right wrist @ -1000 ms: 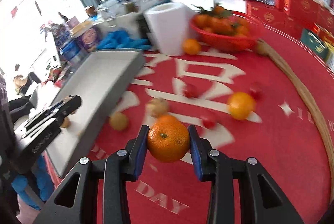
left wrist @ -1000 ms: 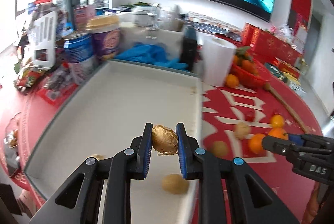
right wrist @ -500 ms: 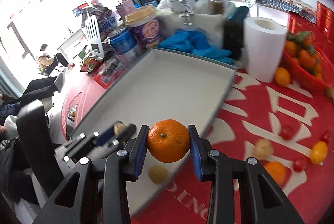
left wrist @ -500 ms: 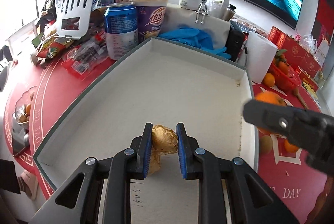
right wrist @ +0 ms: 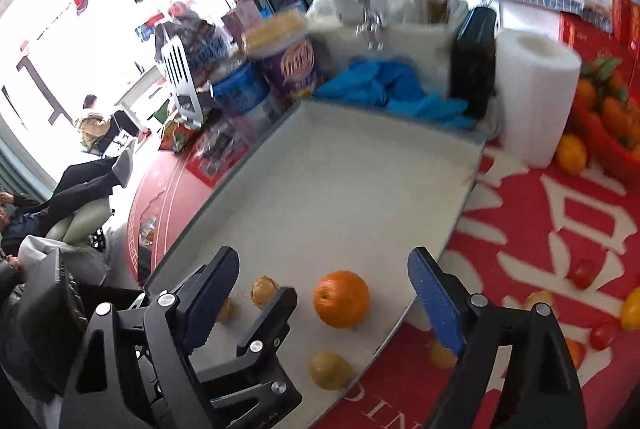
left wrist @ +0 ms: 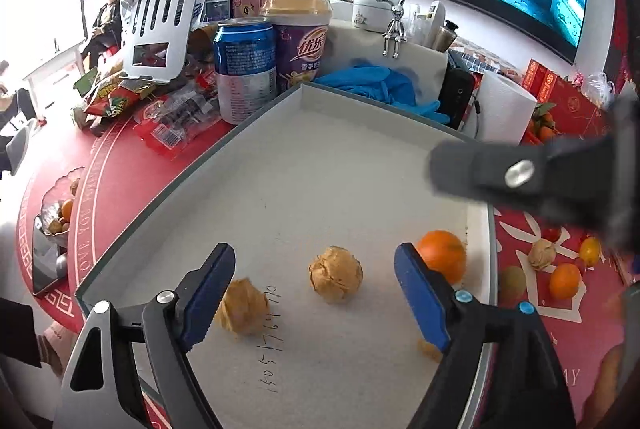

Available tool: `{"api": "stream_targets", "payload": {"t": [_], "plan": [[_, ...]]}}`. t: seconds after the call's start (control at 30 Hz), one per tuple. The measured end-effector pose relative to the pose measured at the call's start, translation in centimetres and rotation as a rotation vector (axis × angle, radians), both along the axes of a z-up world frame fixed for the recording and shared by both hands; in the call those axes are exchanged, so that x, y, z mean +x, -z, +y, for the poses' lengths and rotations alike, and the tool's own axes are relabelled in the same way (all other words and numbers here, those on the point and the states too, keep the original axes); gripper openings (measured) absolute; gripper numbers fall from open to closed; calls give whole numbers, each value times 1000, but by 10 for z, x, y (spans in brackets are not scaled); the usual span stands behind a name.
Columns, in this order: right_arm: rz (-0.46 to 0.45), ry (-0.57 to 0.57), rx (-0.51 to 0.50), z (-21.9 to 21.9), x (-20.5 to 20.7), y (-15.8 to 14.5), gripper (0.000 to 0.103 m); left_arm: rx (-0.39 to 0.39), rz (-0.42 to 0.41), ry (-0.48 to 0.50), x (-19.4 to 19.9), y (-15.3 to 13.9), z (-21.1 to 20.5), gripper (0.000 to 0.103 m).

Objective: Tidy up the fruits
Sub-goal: 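Open both tools in the tray and withdraw them to the table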

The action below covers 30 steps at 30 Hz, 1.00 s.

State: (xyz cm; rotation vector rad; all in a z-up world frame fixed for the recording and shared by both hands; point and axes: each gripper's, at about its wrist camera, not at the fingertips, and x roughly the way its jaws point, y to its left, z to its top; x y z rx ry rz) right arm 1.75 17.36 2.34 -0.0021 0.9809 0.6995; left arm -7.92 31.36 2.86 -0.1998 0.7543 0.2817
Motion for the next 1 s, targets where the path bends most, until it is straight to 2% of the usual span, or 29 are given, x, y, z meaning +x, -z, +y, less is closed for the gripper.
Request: {"api": "stream_targets", "payload": {"t": [0.1,0.17,0.37,0.53,0.77,1.0], "plan": [[6,28,23,-13,2,-9,90,-13,11,2,1,-1,-2,85],[-5,63,36,-26,3,-15,103,-21,9,18,-1,-5,-6,85],[-26,178,23,-76,3,-23,103,-4,-8,109,-6,-19,-36,85],[-20,319,-58,-144,-4,-11,103,31,-21,221,-11,-29,-69,85],[22,531,-198,-233,-17,21,103,83,-5,365,-13,-26,-116,85],[1,569,-349,-261,-30,43,103,109,59,478,-13,-6,-165,85]]}}
